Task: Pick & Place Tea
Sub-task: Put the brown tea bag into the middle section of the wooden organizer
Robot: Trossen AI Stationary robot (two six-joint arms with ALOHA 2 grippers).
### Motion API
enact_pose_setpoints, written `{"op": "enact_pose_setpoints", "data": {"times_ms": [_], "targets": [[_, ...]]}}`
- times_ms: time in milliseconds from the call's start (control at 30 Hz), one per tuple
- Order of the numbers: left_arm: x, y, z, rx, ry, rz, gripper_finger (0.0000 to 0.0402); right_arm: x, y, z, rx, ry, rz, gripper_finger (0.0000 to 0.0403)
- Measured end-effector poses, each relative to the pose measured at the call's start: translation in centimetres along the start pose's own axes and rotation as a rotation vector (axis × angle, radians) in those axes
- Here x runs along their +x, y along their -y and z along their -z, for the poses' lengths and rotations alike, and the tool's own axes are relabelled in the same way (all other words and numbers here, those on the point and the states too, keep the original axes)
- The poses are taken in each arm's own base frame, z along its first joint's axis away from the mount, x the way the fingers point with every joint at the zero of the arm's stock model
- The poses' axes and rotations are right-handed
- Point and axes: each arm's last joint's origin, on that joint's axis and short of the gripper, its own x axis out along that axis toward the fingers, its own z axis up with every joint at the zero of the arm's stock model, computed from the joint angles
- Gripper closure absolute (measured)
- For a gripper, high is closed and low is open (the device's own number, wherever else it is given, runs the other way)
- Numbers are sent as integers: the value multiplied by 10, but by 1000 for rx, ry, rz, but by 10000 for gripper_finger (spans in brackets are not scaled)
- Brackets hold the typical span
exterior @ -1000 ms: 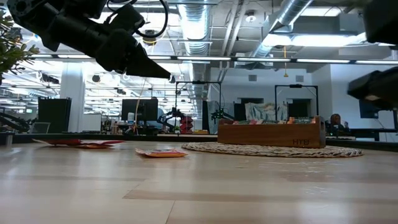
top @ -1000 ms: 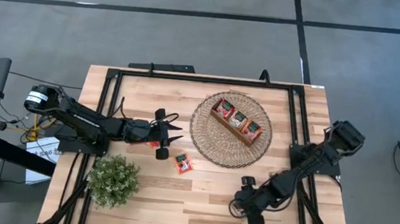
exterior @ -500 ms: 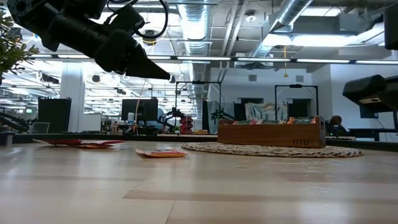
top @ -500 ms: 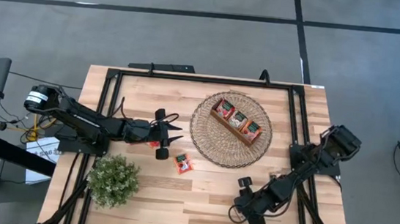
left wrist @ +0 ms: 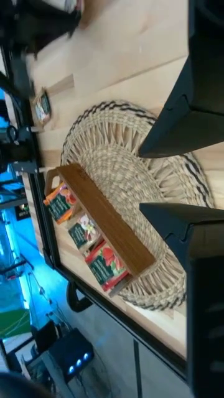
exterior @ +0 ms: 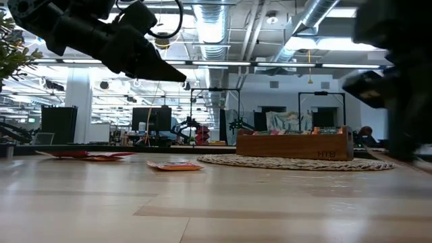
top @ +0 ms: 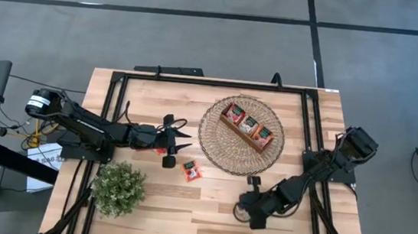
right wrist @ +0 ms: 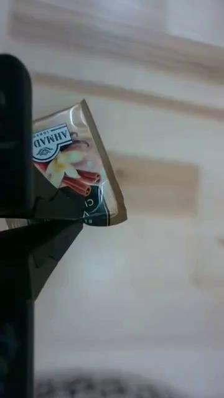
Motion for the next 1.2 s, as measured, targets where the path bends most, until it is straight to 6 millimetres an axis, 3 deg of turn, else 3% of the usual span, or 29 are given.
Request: {"op": "enact_pose_setpoints", "data": {"times_ms": [367,633,867,1033,1200], "targets": [[5,9,1,-72,51,190,282,-8,26,-23,165,285,364,402],[31,19,10,-214,142,172,277,-9,54,-44,219,463,652,402],[64,30,3,-343,130,199,244,-9,76,-60,196,502,735,403],[85,37,-1,-341,119,186,236,-10,77,-62,174,505,745,403],[92,40,-2,-319,86,209,241,-10,72,-60,160,506,755,403]]}}
